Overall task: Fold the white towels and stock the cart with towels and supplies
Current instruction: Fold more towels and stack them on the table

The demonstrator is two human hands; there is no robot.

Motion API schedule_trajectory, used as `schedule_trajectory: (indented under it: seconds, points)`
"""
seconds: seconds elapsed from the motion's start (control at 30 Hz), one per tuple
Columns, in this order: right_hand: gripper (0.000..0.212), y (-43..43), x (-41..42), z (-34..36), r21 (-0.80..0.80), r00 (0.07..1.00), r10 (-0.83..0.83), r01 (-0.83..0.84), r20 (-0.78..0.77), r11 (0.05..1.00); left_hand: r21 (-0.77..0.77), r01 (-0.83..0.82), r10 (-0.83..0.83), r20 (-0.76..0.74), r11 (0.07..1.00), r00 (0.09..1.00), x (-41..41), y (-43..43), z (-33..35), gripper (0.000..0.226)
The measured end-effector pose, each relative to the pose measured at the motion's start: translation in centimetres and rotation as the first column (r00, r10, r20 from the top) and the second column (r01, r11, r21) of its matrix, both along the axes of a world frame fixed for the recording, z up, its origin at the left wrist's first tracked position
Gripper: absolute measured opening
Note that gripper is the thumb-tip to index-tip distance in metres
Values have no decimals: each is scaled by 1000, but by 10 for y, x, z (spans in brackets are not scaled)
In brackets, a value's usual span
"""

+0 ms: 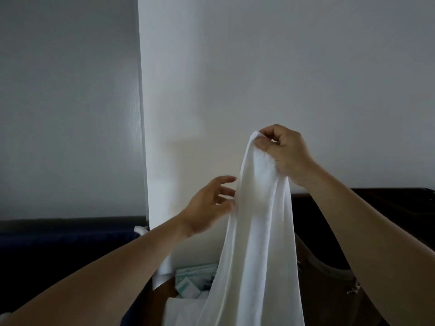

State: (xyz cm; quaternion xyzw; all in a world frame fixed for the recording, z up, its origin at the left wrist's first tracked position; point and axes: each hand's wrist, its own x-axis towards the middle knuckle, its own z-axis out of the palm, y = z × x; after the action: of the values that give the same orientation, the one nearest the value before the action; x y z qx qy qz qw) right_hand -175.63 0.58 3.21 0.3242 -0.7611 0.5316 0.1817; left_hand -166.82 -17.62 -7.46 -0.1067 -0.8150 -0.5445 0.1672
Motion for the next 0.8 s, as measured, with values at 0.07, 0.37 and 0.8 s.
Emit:
schedule_trajectory:
  seconds: [0.07, 0.37, 0.8]
  points:
    - [11, -2, 2, 1, -7, 1000, 17, -18, -12, 1000, -33, -44, 40, -95, 998, 995, 2, 8, 2, 47]
    - [7, -8, 5, 6, -4, 1000, 6, -6, -23, 1000, -234, -347, 235, -401, 908, 885, -1, 16, -20, 39]
    - [10, -10, 4, 7, -46, 1000, -14, 13, -7, 999, -520, -342, 305, -158, 783, 939, -5, -4, -64, 38]
